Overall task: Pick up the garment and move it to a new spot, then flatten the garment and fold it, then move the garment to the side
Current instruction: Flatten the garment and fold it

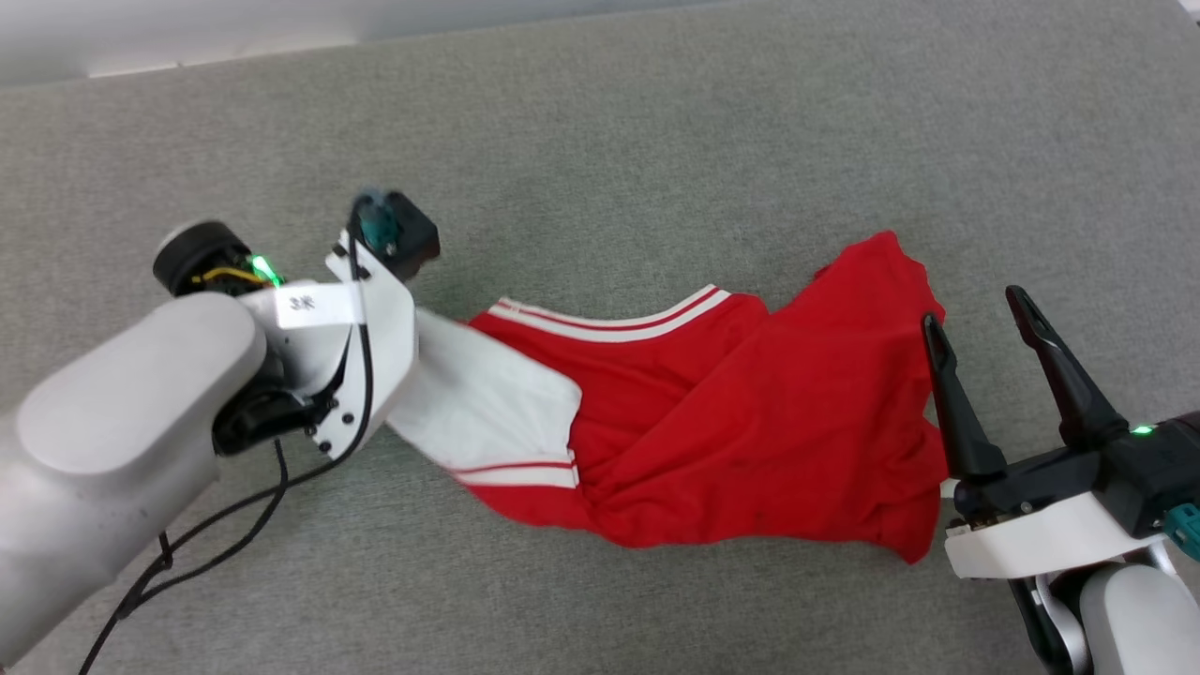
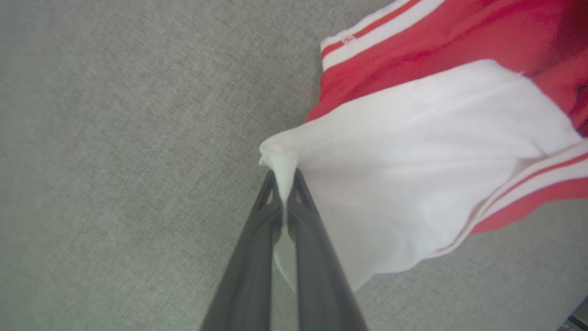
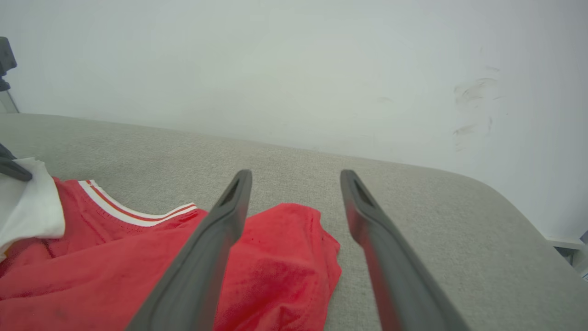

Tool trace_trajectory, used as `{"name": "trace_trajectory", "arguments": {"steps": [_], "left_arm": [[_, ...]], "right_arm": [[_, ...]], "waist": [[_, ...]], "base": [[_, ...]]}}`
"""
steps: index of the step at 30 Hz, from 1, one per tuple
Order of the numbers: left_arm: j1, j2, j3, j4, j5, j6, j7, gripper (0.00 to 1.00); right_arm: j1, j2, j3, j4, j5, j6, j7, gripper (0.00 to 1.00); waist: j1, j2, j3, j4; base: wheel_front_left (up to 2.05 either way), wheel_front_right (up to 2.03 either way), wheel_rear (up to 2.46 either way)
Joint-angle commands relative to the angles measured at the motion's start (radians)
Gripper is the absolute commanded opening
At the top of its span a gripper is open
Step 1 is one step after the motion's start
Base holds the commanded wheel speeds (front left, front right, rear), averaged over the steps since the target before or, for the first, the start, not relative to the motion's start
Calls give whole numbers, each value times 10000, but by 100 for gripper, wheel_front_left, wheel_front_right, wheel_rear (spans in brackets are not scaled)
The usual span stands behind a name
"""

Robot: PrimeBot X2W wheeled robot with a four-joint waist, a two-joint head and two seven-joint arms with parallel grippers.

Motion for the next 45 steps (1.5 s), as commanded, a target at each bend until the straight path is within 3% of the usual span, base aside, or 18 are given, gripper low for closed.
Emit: {"name": "trace_trajectory", "arguments": {"steps": [1, 10, 19, 28, 35, 36, 37, 45], "left_arm": [[-239, 68, 123, -16, -25, 33, -517, 0], [-462, 327, 786, 412, 475, 87, -2950, 0], [1312, 1005, 592, 480, 809, 622, -4979, 0], [3972, 1120, -18, 73, 12, 1105, -5659, 0], [4678, 873, -162, 53, -300, 1188, -5738, 0], [4629, 884, -101, 14, -294, 1226, -5799, 32], [4516, 932, -40, -36, -225, 1273, -5878, 100], [3833, 1676, 501, -1063, -333, 1406, -5809, 100]], "right_arm": [[124, -3, -88, -20, -56, -7, -16, 100], [427, 4, -398, -34, -22, -7, -17, 100], [702, 107, -439, 89, 30, -7, -18, 100], [1115, 201, -631, 216, 104, -7, -18, 100], [1230, 211, -656, 352, 113, -7, -18, 100], [1240, 205, -652, 374, 117, -7, -18, 100], [1250, 197, -646, 398, 121, -7, -18, 100], [1455, 241, -682, 463, 183, -7, -18, 100]], "waist": [[-1, 0, -225, 172], [-1, 0, -697, 804], [-1, 0, -1105, 1043], [-1, 0, -1356, 1191], [-1, 0, -1541, 1303], [-1, 0, -1593, 1325], [-1, 0, -1646, 1341], [-1, 0, -2062, 1381]], "base": [[0, 0, 0], [0, 0, 0], [0, 0, 0], [0, 0, 0], [0, 0, 0], [0, 0, 0], [0, 0, 0], [0, 0, 0]]}}
